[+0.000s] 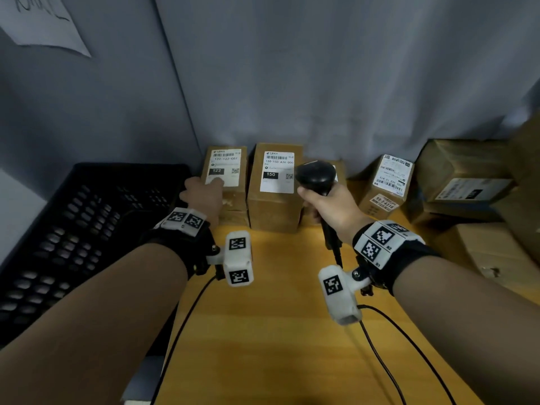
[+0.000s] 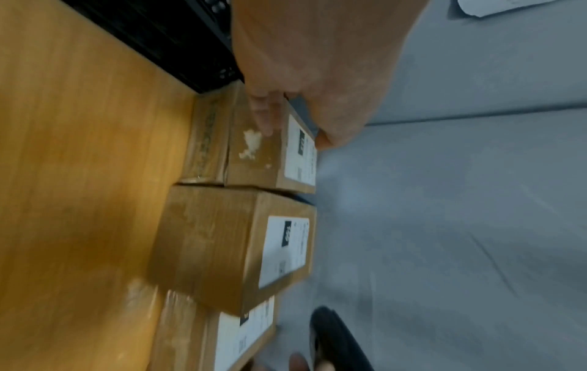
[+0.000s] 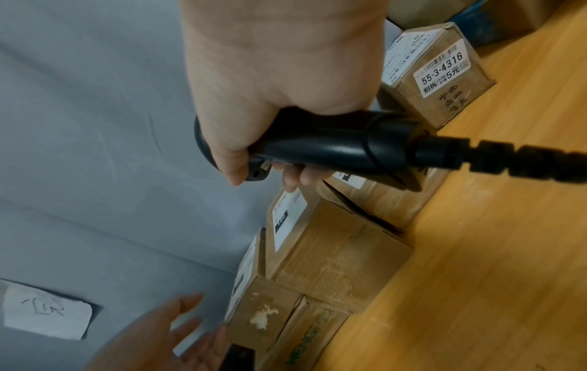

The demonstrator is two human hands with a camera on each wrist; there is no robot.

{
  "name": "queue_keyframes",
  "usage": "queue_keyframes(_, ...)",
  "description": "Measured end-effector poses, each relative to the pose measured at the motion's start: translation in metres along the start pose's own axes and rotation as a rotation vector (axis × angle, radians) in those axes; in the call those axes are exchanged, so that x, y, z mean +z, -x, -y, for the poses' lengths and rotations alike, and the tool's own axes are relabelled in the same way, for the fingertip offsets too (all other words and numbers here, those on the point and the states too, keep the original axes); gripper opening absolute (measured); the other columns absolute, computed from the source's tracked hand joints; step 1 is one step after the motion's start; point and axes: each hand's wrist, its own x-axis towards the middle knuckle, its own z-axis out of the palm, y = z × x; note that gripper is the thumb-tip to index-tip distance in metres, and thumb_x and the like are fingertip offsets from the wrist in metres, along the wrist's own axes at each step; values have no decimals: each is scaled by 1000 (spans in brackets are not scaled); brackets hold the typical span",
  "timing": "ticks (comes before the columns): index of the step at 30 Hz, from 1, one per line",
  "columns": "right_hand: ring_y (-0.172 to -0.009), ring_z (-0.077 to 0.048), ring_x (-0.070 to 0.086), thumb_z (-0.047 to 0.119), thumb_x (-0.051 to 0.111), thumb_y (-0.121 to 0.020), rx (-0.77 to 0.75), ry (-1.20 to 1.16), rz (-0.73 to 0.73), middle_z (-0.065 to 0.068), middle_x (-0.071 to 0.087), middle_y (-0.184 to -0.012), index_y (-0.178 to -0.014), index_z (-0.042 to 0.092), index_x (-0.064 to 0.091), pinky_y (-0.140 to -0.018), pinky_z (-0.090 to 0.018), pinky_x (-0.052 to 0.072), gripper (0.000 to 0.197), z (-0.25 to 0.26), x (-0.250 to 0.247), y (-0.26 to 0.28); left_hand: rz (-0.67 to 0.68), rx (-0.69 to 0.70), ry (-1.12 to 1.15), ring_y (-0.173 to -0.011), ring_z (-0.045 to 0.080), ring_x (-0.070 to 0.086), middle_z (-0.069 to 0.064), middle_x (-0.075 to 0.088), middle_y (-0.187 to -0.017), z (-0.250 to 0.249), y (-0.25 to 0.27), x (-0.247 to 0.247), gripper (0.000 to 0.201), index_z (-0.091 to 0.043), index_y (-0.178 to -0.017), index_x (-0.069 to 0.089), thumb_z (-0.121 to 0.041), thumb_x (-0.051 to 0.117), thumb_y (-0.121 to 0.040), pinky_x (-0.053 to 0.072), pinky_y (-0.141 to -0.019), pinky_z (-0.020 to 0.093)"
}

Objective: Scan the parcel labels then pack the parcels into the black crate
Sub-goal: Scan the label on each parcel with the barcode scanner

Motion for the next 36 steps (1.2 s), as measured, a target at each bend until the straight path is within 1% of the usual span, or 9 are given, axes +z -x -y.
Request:
queue_keyframes(3, -53, -13, 54, 28, 69, -88, -6, -26, -20, -9, 62, -76, -106, 2, 62, -52, -23, 48, 33, -5, -11, 5, 28, 110, 17, -115, 29, 50, 11, 35, -139, -21, 27, 13, 52, -14, -138, 38, -30, 54, -92, 41, -82, 29)
queue_keyframes(6, -53, -14, 53, 25, 69, -87, -11, -48, -62, -5, 57, -66, -96, 10, 60, -54, -25, 48, 20, -12, -32, 12, 120, 220, 48, -104, 19, 54, 2, 46, -129, -37, 45, 39, 37, -17, -125, 47, -25, 55, -89, 46, -84, 29)
queue_keyframes(11, -55, -14, 54, 22, 68, -87, 2, -41, -174, -1, 55, -61, -91, 11, 61, -60, -29, 48, 14, -28, -99, 19, 271, 290, 69, -83, 7, 54, -3, 57, -98, -55, 92, 94, 29, -16, -122, 49, -17, 53, -93, 48, -79, 23)
queue_keyframes(14, -57, -17, 52, 21, 69, -86, 17, -73, -229, -6, 56, -66, -94, 10, 60, -60, -33, 47, 16, -36, -150, 23, 315, 313, 16, -93, 16, 57, 1, 59, -106, -64, 119, 130, 33, -14, -125, 50, -17, 55, -92, 47, -82, 28)
queue_keyframes(17, -52, -15, 51, 18, 69, -86, 42, -42, -241, -5, 56, -64, -90, 5, 61, -51, -24, 45, 16, -50, -201, 27, 424, 308, -58, -85, 16, 56, -5, 55, -92, -72, 142, 169, 36, -13, -126, 48, -20, 58, -92, 47, -67, 25)
queue_keyframes(19, -50, -12, 51, 16, 67, -87, 74, -12, -233, -5, 58, -67, -94, 2, 62, -45, -18, 44, 16, -59, -224, 28, 497, 342, -189, -92, 18, 56, 2, 57, -106, -75, 151, 192, 44, -13, -129, 45, -26, 62, -90, 50, -70, 28)
queue_keyframes(23, -59, -15, 54, 21, 68, -88, 145, 12, -214, -5, 59, -72, -107, 5, 62, -49, -19, 44, 25, -82, -259, 27, 521, 447, -498, -126, 29, 45, 12, 44, -139, -67, 160, 245, 65, -14, -137, 42, -38, 69, -83, 38, -106, 41)
queue_keyframes(27, -52, -14, 51, 17, 65, -91, 188, 36, -181, -5, 57, -67, -100, 4, 63, -38, -10, 38, 16, -100, -275, 23, 504, 443, -639, -129, 37, 40, 17, 37, -140, -64, 165, 279, 76, -14, -140, 36, -43, 70, -79, 35, -107, 43)
queue_keyframes(36, -49, -12, 50, 17, 64, -88, 249, -50, -111, -5, 58, -68, -79, 13, 60, -51, -25, 44, 11, -127, -275, -7, 461, 528, -762, -133, 38, 35, 17, 27, -146, -79, 142, 334, 94, -11, -147, 23, -55, 68, -78, 35, -108, 47)
